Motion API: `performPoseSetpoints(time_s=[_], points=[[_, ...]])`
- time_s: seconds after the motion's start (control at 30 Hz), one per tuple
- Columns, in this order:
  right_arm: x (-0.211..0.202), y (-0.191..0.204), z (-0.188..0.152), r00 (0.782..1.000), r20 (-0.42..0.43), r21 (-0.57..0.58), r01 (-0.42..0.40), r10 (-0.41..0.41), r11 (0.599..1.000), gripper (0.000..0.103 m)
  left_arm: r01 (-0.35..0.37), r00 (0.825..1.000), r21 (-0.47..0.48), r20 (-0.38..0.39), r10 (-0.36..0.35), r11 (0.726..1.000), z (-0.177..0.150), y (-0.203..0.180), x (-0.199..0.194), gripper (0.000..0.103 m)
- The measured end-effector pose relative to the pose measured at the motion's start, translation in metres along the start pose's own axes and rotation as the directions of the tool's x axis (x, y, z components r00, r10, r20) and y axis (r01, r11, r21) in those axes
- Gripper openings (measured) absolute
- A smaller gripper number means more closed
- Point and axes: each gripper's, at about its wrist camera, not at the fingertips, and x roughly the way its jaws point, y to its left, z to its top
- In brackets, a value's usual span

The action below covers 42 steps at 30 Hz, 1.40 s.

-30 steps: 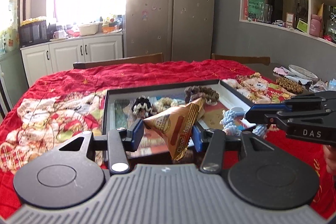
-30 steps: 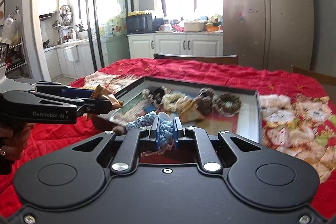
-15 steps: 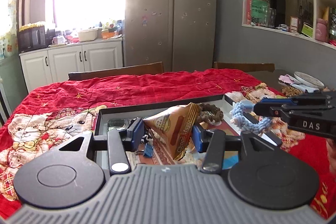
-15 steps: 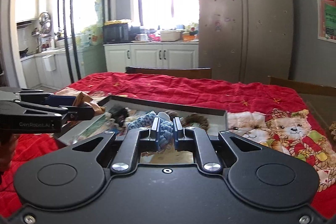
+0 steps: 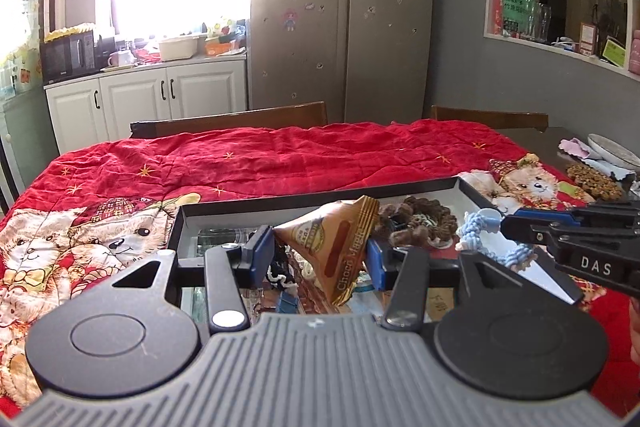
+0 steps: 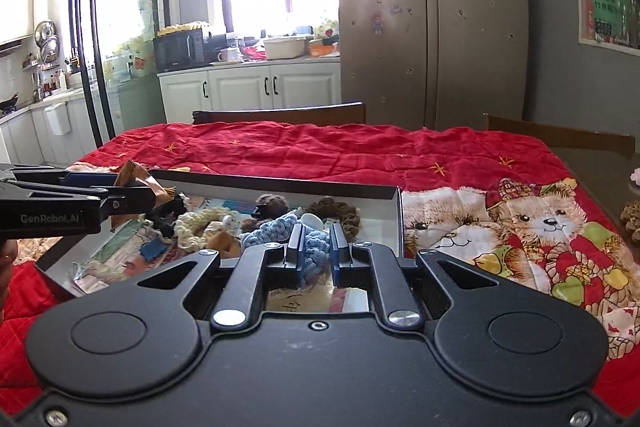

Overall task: Organize objects
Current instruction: 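Carry tan packet with left gripper while right gripper carries scrunchie over the box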

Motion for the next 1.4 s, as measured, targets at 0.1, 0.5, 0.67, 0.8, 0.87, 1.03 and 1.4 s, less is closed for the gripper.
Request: performPoseSetpoints(time_s=[0.1, 0.5, 0.67, 0.8, 0.87, 1.03, 1.4], points=[[0.01, -0.003, -0.002, 1.0, -0.014, 0.014, 0.004, -0.003, 1.0, 0.012, -0.006, 1.0, 0.003, -0.009, 0.006, 1.0, -0.001, -0.001, 0.008, 0.051], [0.031, -0.003, -0.007, 0.999, -0.04, 0.02, 0.02, -0.019, 1.0, 0.012, -0.01, 0.999, 0.012, -0.033, 0.01, 1.0, -0.003, -0.005, 0.03, 0.052], [0.037, -0.003, -0.008, 0.999, -0.046, 0.023, 0.026, -0.025, 0.999, 0.012, -0.011, 0.999, 0.008, -0.04, 0.012, 1.0, -0.004, -0.005, 0.035, 0.052], [0.042, -0.002, -0.01, 0.998, -0.051, 0.023, 0.033, -0.031, 0.999, 0.012, -0.012, 0.999, 0.013, -0.042, 0.013, 1.0, -0.006, -0.006, 0.038, 0.052], [0.044, -0.003, -0.01, 0.998, -0.054, 0.026, 0.034, -0.033, 0.999, 0.012, -0.012, 0.999, 0.011, -0.045, 0.012, 1.0, -0.007, -0.007, 0.039, 0.052], [0.047, -0.003, -0.011, 0.998, -0.06, 0.029, 0.035, -0.033, 0.999, 0.012, -0.012, 0.998, 0.013, -0.058, 0.012, 1.0, -0.01, -0.008, 0.044, 0.052], [0.053, -0.005, -0.014, 0.997, -0.073, 0.029, 0.042, -0.04, 0.999, 0.012, -0.022, 0.997, 0.028, -0.07, 0.024, 0.999, -0.013, -0.01, 0.049, 0.052]])
